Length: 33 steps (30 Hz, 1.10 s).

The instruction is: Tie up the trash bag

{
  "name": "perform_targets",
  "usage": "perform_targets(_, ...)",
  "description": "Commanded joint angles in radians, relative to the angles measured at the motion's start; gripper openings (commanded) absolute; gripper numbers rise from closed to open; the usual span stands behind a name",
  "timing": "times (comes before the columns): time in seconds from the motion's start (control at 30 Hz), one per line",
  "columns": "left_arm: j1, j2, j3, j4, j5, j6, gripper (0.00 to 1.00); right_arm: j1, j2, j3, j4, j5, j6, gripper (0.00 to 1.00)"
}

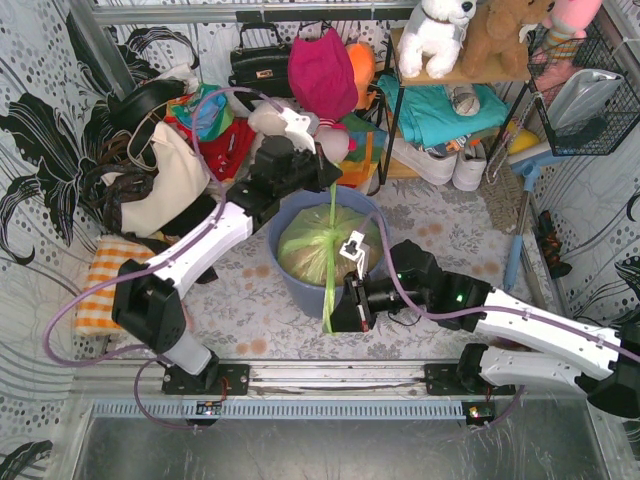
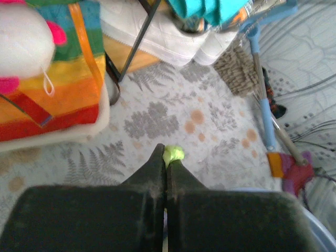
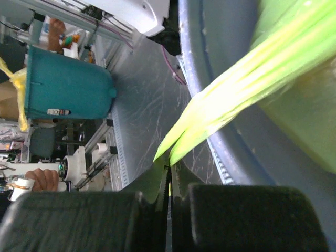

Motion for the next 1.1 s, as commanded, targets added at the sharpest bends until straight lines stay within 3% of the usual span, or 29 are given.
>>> perform_targets(0.0, 0.043, 0.082, 0.096, 0.033, -0.254, 0.083, 0.00, 0.039, -0.011, -0.088, 0.035, -0.333, 0.061, 0.00)
perform_targets(0.43, 0.054, 0.138, 0.330, -0.072, -0.286, 0.097, 0.00, 0.039, 0.015, 0.193, 0.000, -0.372, 0.011, 0.00)
perform_targets(0.87, 0.100, 0.228, 0.317, -0.137, -0.400, 0.086, 0.00, 0.039, -0.058, -0.120, 0.221, -0.430, 0.174, 0.00)
perform_targets(0.93, 0.118, 0.246, 0.309, -0.130, -0.379, 0.078, 0.00, 0.040, -0.060, -0.124, 0.231, -0.431, 0.186, 0.00)
perform_targets(1.07, 0.130, 0.244, 0.344, -0.132, -0.348, 0.073, 0.00, 0.039, -0.029, 0.018, 0.123, -0.441, 0.129, 0.00)
